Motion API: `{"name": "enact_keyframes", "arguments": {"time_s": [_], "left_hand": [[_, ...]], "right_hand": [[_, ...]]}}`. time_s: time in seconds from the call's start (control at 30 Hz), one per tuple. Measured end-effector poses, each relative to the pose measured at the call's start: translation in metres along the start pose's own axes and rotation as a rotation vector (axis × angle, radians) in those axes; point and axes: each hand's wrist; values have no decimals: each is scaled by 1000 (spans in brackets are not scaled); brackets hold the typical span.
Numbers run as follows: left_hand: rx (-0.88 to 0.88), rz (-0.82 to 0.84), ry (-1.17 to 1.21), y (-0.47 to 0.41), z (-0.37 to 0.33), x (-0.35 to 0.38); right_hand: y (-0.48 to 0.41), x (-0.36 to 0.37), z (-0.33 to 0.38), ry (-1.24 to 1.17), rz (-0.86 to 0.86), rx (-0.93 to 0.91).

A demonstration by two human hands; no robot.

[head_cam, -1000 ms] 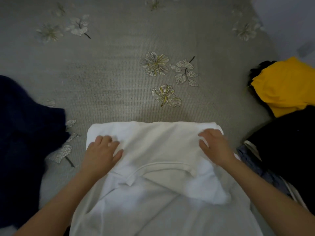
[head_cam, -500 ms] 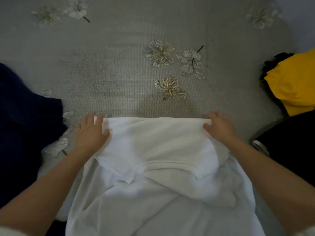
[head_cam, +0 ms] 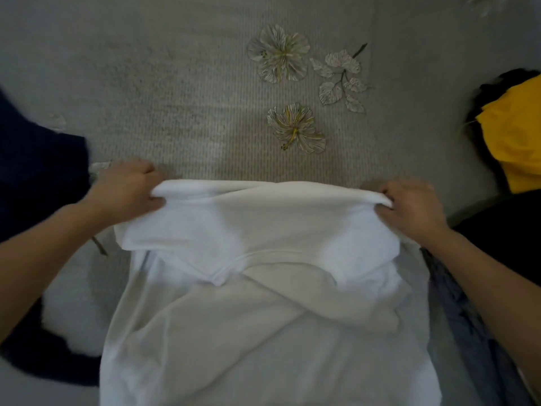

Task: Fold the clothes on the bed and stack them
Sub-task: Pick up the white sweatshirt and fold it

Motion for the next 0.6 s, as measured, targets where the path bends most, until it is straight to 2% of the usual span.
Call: {"name": "enact_keyframes", "arguments": {"time_s": [0.03,0.1,0.33,0.4,0.47,0.6], "left_hand": [[42,-86,-8,6,4,-4],[64,-112,-23,22,0,-12],[25,-367,-44,133,-41,20],[39,-377,0,174,-58,39],[56,-296,23,212,-76,64],[60,-74,12,261,-112,122]], "right_hand": [[7,-6,-3,-3,-90,-34],[21,-13,-7,18,-171,-83],[129,-6,-2,81,-240,-295],[178,5,8,59,-211,-369],[227,28,15,69,-112,-389],[290,82,34,39,320,-225]]}}
Point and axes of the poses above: each hand's wrist, its own y-axis away from the middle knuckle, its own x-axis out of the palm, z = x × y, and after that the axes turned 6 degrees about z, right-handed
